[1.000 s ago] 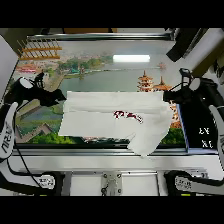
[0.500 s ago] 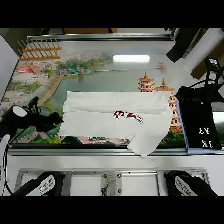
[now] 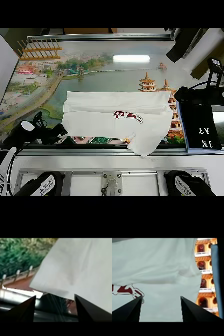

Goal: Fold the clothes and pants, and hang the long-sleeved shirts on hangers.

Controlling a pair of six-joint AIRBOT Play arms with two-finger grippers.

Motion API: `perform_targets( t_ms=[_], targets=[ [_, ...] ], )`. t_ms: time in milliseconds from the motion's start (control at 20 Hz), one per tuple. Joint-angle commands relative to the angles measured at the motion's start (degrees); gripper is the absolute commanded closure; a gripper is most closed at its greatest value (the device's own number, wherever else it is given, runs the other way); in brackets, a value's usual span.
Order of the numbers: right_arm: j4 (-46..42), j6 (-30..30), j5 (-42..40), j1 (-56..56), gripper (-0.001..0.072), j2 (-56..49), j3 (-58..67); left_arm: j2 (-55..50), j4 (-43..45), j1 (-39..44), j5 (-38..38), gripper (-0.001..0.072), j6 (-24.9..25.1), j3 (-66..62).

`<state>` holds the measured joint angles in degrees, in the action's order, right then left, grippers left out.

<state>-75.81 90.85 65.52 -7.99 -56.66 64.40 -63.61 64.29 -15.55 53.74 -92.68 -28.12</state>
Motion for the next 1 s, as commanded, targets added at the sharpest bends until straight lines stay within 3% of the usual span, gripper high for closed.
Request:
perform_targets(
  t_ms=[0, 100, 150, 250, 600, 950],
  targets=[
    [0.6, 0.0, -0.1, 0.0, 0.0210, 0.0, -0.1, -2.7, -5.8, 3.0, -5.2, 0.0208, -0.8, 0.6],
    [0.6, 0.0, 0.3, 0.0, 0.0210, 0.1, -0.1, -3.5, -7.4, 5.6, -9.8, 0.0210, -2.4, 0.3],
    [0.6, 0.0, 0.9, -0.2, 0.0210, 0.1, -0.2, -3.9, -6.9, 6.4, -10.9, 0.0320, -3.8, -0.4],
    [-0.7, 0.0, 2.2, -0.3, 0.0210, 0.5, -1.7, -4.2, -6.9, 6.5, -11.3, 0.0700, -3.5, -2.1],
    [1.7, 5.3, 5.6, -9.9, 0.0209, 5.3, -31.3, -4.1, -6.9, 6.0, -4.3, 0.0702, 4.5, -4.4],
    [17.0, -0.4, -7.6, -7.5, 0.0209, 4.1, -46.3, -4.1, -6.9, 6.1, -4.2, 0.0702, 4.9, -4.4]
  ],
)
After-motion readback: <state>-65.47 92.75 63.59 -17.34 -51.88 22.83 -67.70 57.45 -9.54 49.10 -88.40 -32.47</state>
